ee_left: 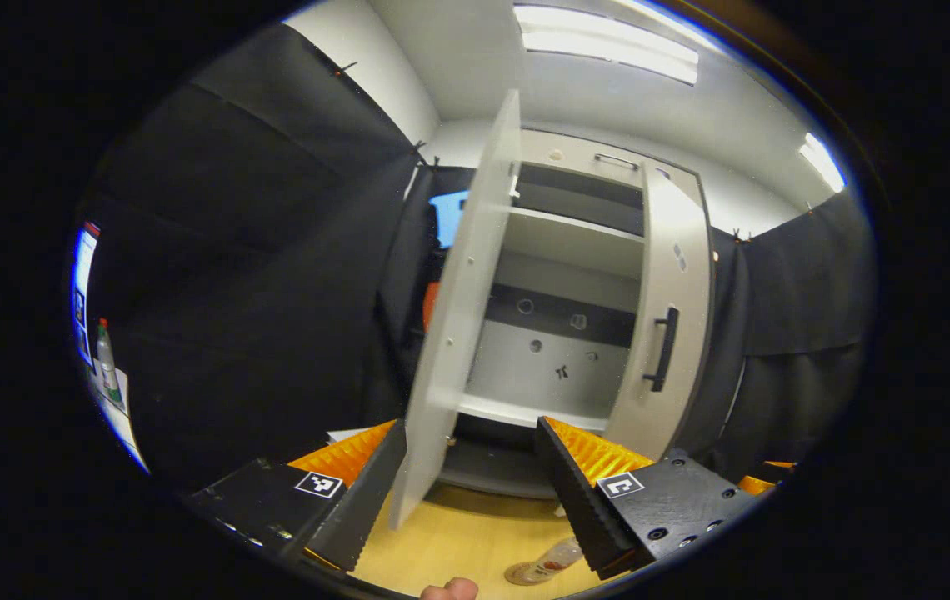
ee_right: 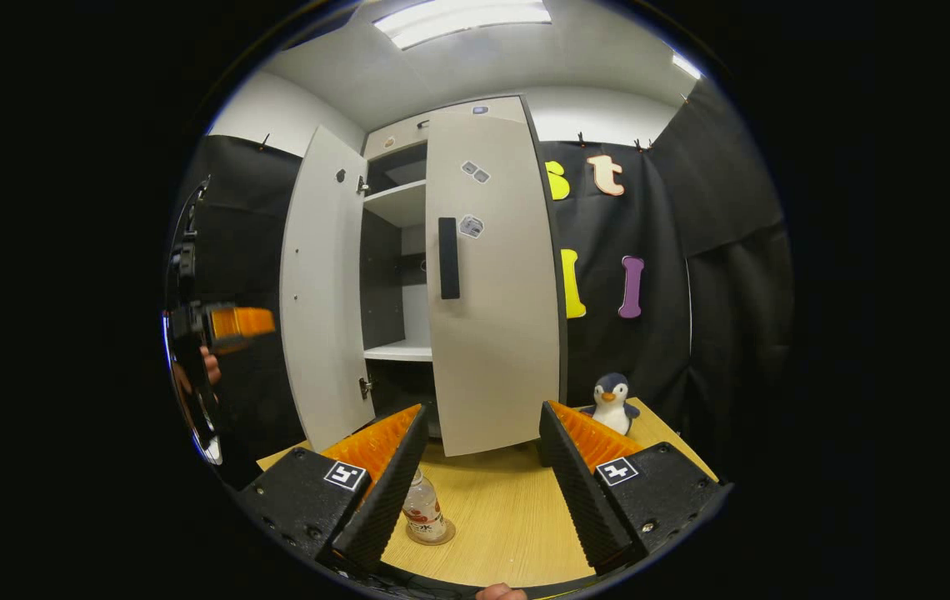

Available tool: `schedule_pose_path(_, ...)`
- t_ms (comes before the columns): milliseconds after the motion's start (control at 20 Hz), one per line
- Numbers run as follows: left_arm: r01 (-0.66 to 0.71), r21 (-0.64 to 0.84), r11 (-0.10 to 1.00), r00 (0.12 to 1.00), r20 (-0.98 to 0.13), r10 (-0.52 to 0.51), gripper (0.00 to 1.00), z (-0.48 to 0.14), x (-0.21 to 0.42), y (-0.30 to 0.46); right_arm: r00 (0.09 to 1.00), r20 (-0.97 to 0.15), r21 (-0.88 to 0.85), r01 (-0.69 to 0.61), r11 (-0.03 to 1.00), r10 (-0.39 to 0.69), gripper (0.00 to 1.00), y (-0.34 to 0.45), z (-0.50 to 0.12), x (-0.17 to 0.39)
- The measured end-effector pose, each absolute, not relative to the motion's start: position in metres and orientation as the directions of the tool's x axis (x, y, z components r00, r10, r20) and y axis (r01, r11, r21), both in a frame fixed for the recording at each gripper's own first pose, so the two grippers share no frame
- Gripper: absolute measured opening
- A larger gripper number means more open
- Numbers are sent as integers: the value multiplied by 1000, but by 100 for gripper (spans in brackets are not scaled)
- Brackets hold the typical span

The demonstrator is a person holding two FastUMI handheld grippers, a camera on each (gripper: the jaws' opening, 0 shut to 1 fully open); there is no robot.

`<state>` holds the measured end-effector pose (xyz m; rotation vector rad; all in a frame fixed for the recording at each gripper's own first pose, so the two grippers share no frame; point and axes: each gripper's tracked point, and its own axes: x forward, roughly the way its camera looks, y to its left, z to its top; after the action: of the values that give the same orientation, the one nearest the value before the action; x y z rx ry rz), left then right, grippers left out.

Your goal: Grasp the bottle in the cabinet with the left hand and place it on the coaster, then close the right door with the right hand and the left door with the left hand.

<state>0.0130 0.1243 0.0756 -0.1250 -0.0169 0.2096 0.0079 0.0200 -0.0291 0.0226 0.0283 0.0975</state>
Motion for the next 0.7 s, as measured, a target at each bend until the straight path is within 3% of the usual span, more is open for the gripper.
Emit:
schedule_pose_path(200, -358, -160, 920, 930, 32, 367, 95, 108, 44, 216, 990, -35, 64, -136, 989, 138, 83, 30, -23, 16)
schedule_pose_path(400, -401, -170, 900, 915, -31, 402, 95, 103, 91, 254, 989, -9, 53, -147, 988, 148, 83, 29, -17, 14)
schedule_pose_path(700, -428, -128, 894, 903, -89, 420, 94, 68, 124, 261, 996, -36, 66, -76, 995, 78, 83, 7, -35, 12)
